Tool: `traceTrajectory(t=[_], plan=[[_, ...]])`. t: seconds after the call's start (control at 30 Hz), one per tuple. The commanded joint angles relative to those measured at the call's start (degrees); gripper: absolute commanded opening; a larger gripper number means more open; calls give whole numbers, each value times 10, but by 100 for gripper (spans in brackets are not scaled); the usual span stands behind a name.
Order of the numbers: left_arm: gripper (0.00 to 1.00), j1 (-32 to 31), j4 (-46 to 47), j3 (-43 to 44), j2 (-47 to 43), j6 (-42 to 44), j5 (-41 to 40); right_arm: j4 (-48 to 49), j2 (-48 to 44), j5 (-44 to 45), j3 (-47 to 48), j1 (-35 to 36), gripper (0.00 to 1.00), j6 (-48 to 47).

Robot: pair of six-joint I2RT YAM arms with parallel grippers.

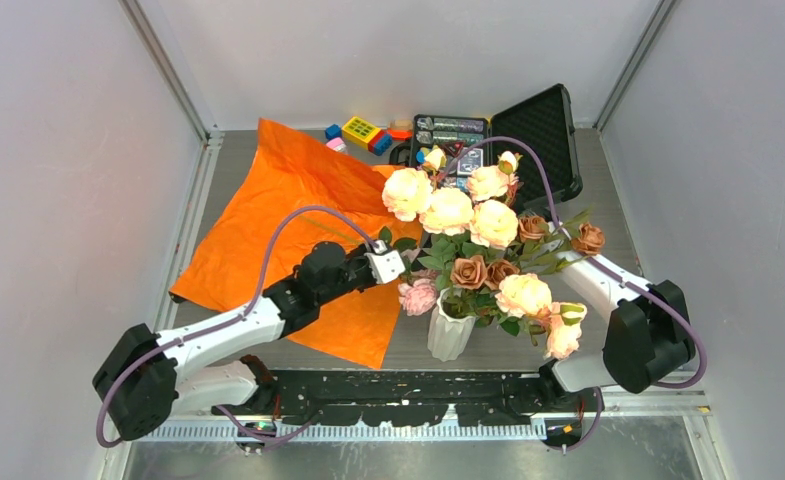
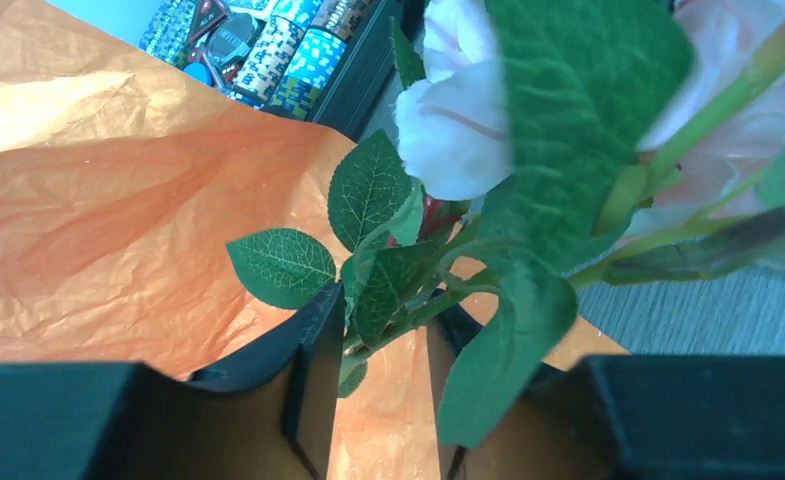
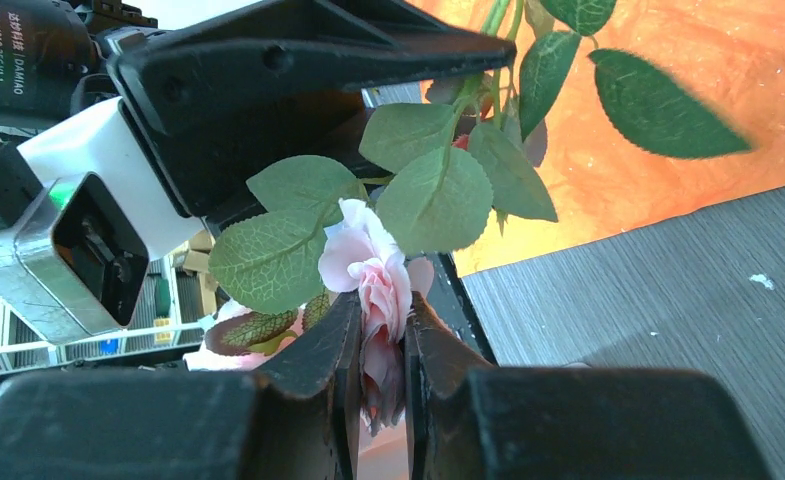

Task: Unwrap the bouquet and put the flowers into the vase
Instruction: Pick up the fake flower from the wrapping paper.

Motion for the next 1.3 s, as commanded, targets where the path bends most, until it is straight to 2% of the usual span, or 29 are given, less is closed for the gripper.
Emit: traceTrajectory(t=[0.0, 0.1, 0.27, 0.47, 0.57, 0.67, 0.77, 0.9, 1.27], plan=[[31, -12, 26, 20, 10, 17, -31, 0, -9, -23, 21, 5, 11, -6], [20, -18, 22, 19, 12, 18, -40, 1, -9, -16, 21, 5, 15, -6], [0, -34, 22, 13, 9, 27, -80, 25, -21, 0, 12, 5, 36, 8], [0, -34, 47, 0, -5, 19, -90, 55, -46, 54, -1, 5, 60, 28], [0, -34, 70, -11, -16, 6, -94, 94, -61, 75, -13, 3, 65, 54], [0, -33, 80, -17, -28, 1, -109, 134, -81, 113, -27, -4, 76, 86], [0, -30, 75, -18, -38, -1, -131, 147, -93, 191, -24, -8, 80, 102], [0, -3, 62, -18, -55, -34, -117, 143, -94, 249, -13, -22, 83, 118], [0, 74, 68, -28, -109, -161, -74, 145, -102, 305, -31, -75, 88, 146]])
